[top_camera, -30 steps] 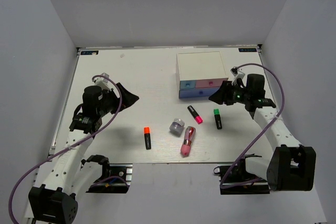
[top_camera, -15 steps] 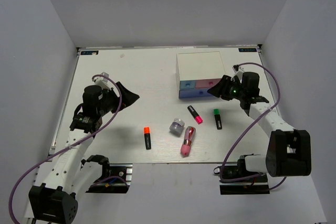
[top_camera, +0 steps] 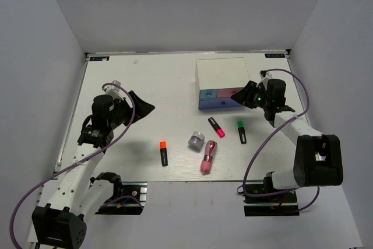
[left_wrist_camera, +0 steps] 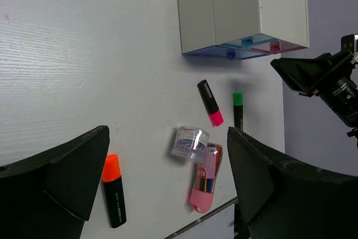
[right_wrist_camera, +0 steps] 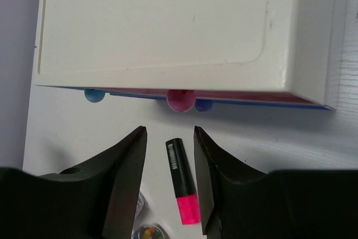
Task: Sort the stationery into containers
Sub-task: Open the drawer in the storage box.
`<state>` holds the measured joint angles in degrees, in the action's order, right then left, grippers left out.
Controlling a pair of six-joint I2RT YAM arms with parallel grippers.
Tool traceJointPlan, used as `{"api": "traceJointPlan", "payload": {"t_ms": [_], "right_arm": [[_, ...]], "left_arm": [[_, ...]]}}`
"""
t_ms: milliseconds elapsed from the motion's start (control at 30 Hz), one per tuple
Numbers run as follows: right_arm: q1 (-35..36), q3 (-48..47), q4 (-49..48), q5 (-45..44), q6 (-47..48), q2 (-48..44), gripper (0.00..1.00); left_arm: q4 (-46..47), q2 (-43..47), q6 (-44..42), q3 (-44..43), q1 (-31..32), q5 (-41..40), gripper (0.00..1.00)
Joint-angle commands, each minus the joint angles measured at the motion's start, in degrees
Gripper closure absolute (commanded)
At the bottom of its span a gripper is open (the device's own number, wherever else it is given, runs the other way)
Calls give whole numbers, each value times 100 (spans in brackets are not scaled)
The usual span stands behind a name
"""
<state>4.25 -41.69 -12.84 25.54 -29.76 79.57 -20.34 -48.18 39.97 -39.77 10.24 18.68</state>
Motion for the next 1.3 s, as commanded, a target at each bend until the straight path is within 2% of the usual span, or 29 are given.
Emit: {"api": "traceJointPlan", "payload": {"t_ms": [0,167,433,533,1267], "right_arm": [[23,-6,-482,-216,-144,102,55],[32,30,-614,-295,-390,225,61],[49,65,-799,-392,-654,305,61],[76,47,-852,-418,-716,340,56],[172,-261,-1387,-497,-593,753,60]], "left_arm": [[206,37,29,66,22,75,4],[206,37,82,66,22,127,4],[206,90,82,66,22,127,4],[206,90,134,66,22,127,4],[47,301,240,66,75,22,4]]}}
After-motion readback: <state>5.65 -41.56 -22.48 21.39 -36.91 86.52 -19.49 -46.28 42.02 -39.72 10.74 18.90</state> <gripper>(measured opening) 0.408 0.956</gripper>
